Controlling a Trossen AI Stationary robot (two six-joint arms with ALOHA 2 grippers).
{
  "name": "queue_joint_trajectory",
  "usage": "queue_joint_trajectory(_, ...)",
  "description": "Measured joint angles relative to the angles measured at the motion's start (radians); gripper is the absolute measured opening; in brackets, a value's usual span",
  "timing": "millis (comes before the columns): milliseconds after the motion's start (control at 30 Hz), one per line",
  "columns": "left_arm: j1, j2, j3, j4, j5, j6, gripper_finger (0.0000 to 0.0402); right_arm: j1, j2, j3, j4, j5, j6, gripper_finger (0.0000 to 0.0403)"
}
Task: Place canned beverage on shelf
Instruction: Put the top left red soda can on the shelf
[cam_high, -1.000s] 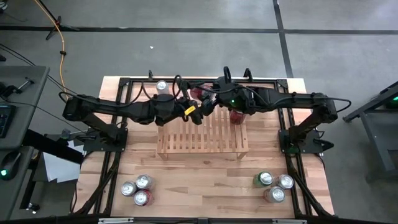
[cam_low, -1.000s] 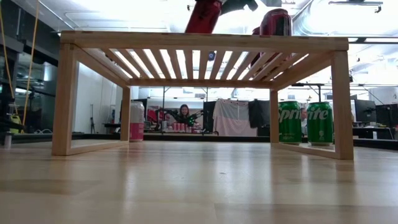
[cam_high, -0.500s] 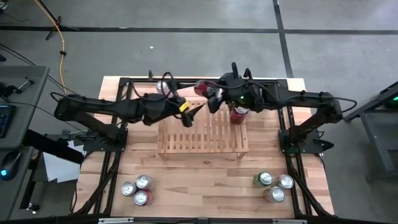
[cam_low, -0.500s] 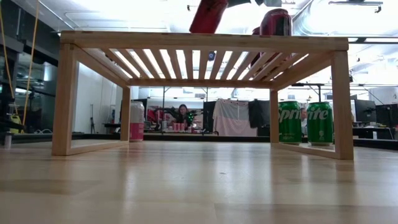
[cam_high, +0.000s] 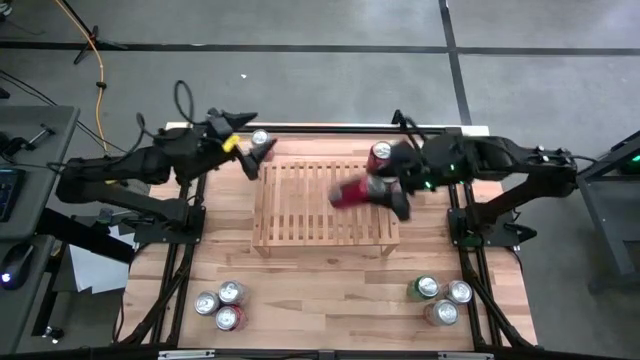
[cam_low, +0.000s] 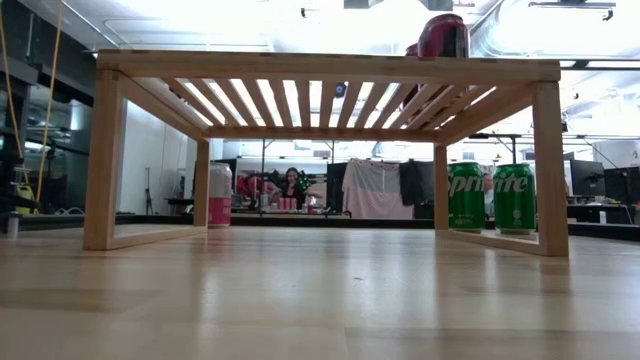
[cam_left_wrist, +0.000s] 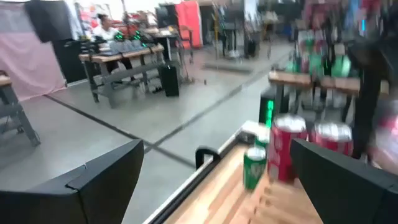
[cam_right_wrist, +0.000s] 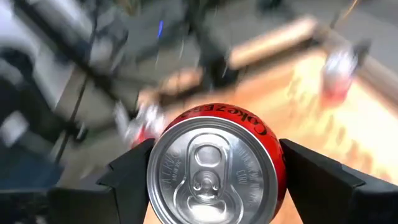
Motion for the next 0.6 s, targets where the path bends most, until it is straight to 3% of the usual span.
queue_joint_trajectory(167,0.027,-0.052,-0.036,0.035,-0.004,-0.057,0.0394,0.129,0.056,0.11,-0.37,0.049,0.128,0.0291)
queue_joint_trajectory(333,0.04,-0.042,-0.036,0.044,-0.012,-0.057,0.0394,0.163,0.13,0.194,-0.614,0.131,0.193,0.0291)
queue_joint_trajectory(600,0.042,-0.027,-0.036,0.044,-0.013,-0.081,0.0394,0.158,0.206,0.141,-0.721,0.094,0.137,0.0291)
